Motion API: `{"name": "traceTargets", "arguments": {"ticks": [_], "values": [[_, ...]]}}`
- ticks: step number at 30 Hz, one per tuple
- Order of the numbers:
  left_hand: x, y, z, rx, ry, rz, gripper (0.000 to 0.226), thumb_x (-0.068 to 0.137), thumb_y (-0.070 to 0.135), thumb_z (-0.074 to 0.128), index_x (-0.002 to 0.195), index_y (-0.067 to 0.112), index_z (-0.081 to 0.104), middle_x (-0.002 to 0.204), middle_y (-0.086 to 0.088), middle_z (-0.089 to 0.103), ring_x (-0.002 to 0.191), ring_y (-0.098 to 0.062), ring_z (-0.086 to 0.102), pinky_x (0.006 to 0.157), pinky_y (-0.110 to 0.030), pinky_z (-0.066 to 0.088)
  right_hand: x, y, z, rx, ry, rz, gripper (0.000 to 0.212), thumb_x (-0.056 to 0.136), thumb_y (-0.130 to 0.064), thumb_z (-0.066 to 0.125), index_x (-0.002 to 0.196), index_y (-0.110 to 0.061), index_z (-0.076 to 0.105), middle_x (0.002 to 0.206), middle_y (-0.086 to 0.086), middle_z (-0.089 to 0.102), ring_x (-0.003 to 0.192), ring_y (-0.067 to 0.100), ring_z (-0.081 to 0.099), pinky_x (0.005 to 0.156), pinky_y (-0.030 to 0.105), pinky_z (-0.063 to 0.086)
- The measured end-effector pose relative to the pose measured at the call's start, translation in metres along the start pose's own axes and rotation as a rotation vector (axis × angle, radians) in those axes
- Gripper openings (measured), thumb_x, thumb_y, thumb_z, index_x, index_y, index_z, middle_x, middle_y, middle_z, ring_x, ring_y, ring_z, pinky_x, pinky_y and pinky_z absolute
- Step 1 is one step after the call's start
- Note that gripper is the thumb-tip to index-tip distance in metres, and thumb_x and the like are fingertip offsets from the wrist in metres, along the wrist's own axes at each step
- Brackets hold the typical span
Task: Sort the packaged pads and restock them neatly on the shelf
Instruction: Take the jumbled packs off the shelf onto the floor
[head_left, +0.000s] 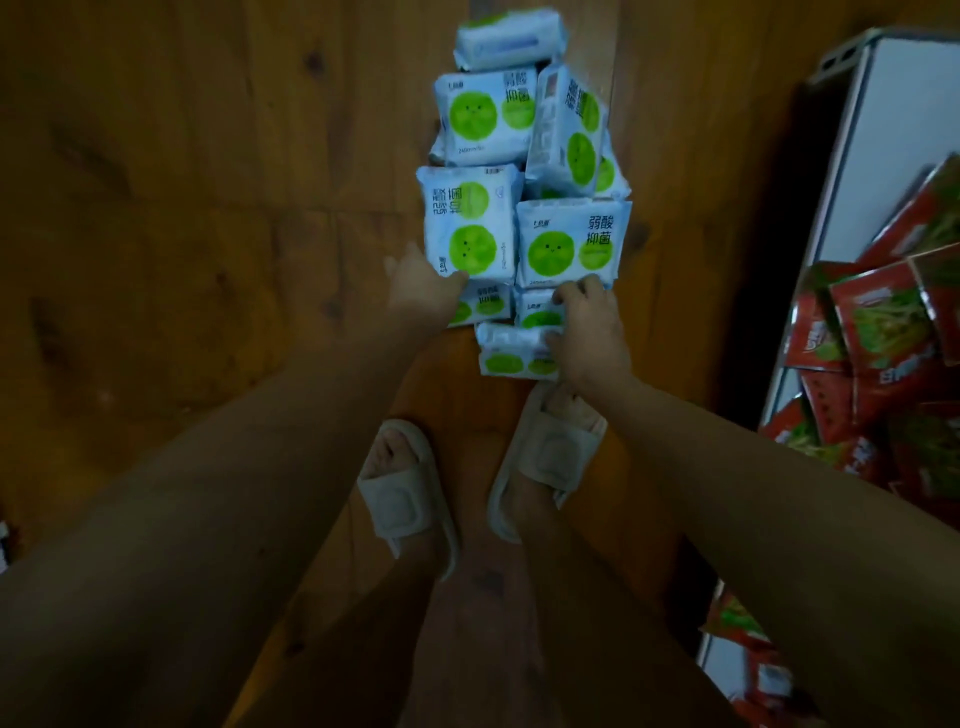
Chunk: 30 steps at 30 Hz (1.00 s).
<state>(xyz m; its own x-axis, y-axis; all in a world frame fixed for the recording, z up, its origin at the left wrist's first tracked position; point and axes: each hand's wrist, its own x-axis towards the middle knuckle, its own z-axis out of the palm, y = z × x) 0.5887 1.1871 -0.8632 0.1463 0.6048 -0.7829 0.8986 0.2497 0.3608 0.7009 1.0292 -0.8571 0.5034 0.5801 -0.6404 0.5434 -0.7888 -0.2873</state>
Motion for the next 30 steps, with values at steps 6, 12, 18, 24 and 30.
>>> {"name": "traceTargets", "arguments": {"ticks": [6, 12, 18, 24, 30], "values": [[-0.03, 0.027, -0.03, 0.126, -0.041, 0.024, 0.056, 0.082, 0.033, 0.073, 0.124, 0.003, 0.053, 0.124, -0.018, 0.055, 0.122, -0.033, 0.051, 0.095, -0.044, 0.05, -0.01, -0.008, -0.046, 0.053, -0.004, -0.058, 0.027, 0.094, -0.007, 0.054, 0.121, -0.007, 0.053, 0.124, 0.016, 0.049, 0.112, 0.034, 0.047, 0.084, 0.039, 0.04], [-0.121, 0.077, -0.078, 0.382, -0.197, 0.182, 0.038, 0.092, 0.026, 0.062, 0.123, 0.005, 0.058, 0.123, -0.011, 0.062, 0.11, -0.027, 0.059, 0.081, -0.028, 0.044, -0.054, -0.042, -0.132, 0.097, -0.16, 0.004, 0.019, 0.098, -0.02, 0.051, 0.11, -0.007, 0.057, 0.106, 0.016, 0.061, 0.095, 0.033, 0.058, 0.065, 0.033, 0.035], [-0.293, 0.139, -0.151, 0.688, -0.262, 0.312, 0.042, 0.089, 0.042, 0.058, 0.123, 0.017, 0.061, 0.124, -0.013, 0.062, 0.114, -0.033, 0.057, 0.092, -0.04, 0.05, -0.189, -0.101, -0.26, 0.135, -0.278, 0.02, 0.014, 0.097, -0.022, 0.052, 0.091, -0.01, 0.055, 0.102, 0.017, 0.064, 0.084, 0.029, 0.055, 0.065, 0.033, 0.041], [-0.431, 0.166, -0.223, 0.732, -0.212, 0.492, 0.04, 0.087, 0.045, 0.055, 0.12, 0.025, 0.064, 0.117, -0.008, 0.065, 0.108, -0.03, 0.06, 0.086, -0.041, 0.053, -0.331, -0.134, -0.34, 0.214, -0.109, 0.116, 0.025, 0.09, -0.032, 0.054, 0.096, -0.009, 0.064, 0.105, 0.016, 0.067, 0.097, 0.036, 0.063, 0.07, 0.034, 0.046], [-0.519, 0.162, -0.285, 0.767, -0.184, 0.766, 0.034, 0.087, 0.044, 0.056, 0.114, 0.026, 0.065, 0.112, -0.003, 0.069, 0.106, -0.026, 0.062, 0.084, -0.036, 0.052, -0.455, -0.172, -0.366, 0.351, 0.103, 0.242, 0.02, 0.091, -0.033, 0.056, 0.084, -0.015, 0.06, 0.102, 0.017, 0.068, 0.097, 0.033, 0.064, 0.07, 0.031, 0.042]]}}
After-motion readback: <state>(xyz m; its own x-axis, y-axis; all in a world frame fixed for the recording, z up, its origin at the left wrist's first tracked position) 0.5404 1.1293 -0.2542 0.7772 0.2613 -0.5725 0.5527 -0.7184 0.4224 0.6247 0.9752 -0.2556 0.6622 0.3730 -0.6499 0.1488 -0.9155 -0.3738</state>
